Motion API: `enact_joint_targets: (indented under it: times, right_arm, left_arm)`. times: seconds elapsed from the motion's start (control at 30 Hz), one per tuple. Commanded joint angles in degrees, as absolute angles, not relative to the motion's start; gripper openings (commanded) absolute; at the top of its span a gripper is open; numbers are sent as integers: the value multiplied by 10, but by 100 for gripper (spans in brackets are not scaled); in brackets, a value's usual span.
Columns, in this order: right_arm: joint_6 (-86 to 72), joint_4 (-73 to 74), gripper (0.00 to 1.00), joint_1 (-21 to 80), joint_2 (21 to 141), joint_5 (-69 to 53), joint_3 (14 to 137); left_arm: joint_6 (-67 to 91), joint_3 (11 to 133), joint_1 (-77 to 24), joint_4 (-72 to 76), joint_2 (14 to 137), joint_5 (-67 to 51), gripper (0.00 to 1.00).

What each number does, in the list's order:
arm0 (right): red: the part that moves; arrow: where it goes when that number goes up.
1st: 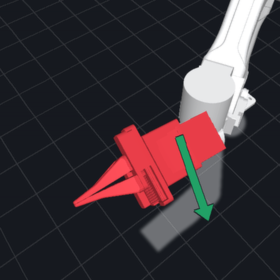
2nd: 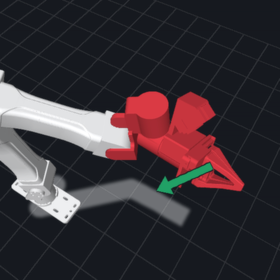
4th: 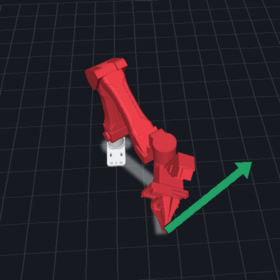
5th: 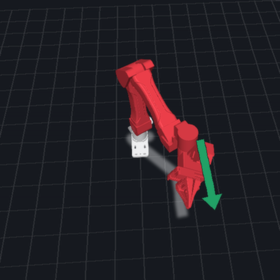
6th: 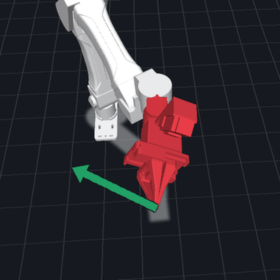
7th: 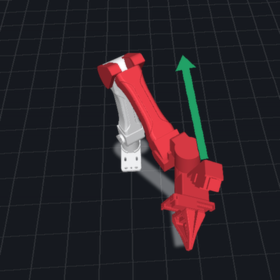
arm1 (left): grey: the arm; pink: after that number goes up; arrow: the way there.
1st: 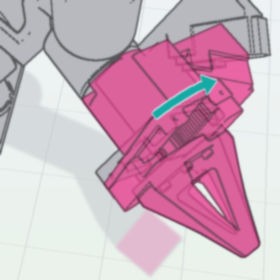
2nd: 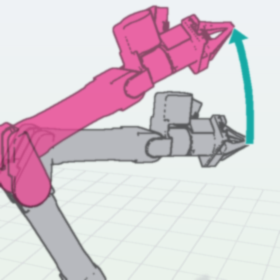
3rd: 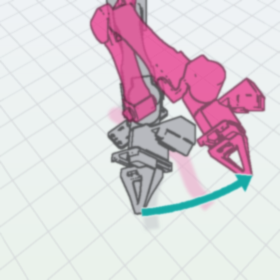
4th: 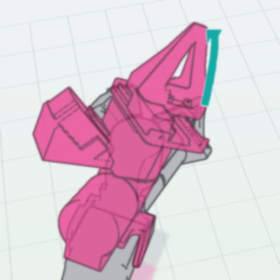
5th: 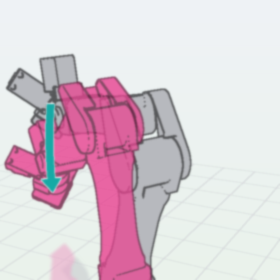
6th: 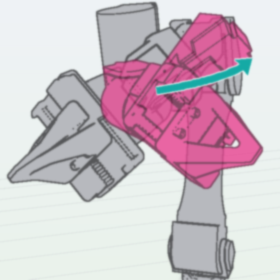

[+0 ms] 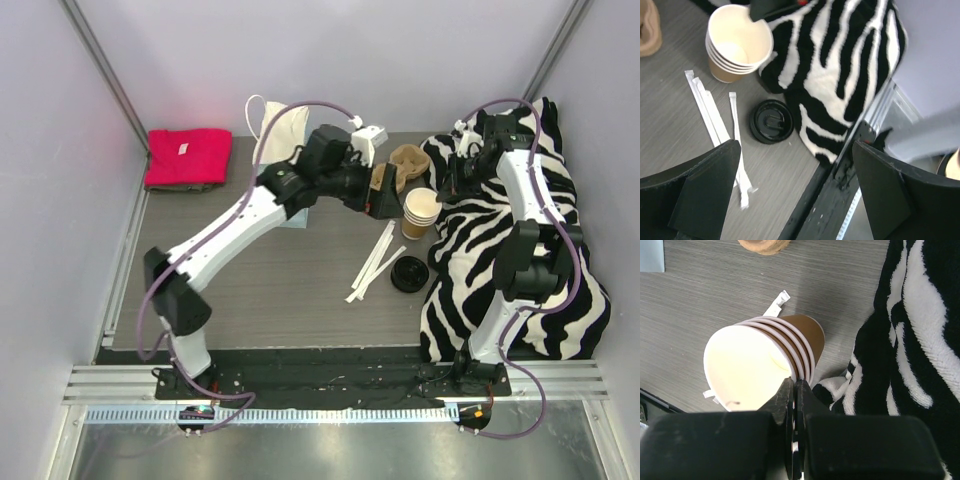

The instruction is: Pack the takeout coffee

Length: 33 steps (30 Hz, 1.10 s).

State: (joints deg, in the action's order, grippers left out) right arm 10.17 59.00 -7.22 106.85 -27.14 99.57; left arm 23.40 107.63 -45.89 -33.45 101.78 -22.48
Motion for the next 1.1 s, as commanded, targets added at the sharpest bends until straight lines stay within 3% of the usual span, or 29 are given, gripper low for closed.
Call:
enact_joint_targets:
  times: [0.0,0.27,0.5,1.07]
  right_arm:
    - [98,574,1,-71,1031,-279,997]
    - [95,568,1,-71,1036,-292,991]
    - [95,565,1,-71,1034,-298,984]
    - [102,566,1,-71,1033,-301,979]
  left_arm:
    - [351,1117,-457,-267,1083,-176,98]
    - [416,1165,-460,-208,1184,-193,95]
    - [472,1174,-460,-133,1241,-221,80]
    - [500,1179,-454,-110,1283,-227,70]
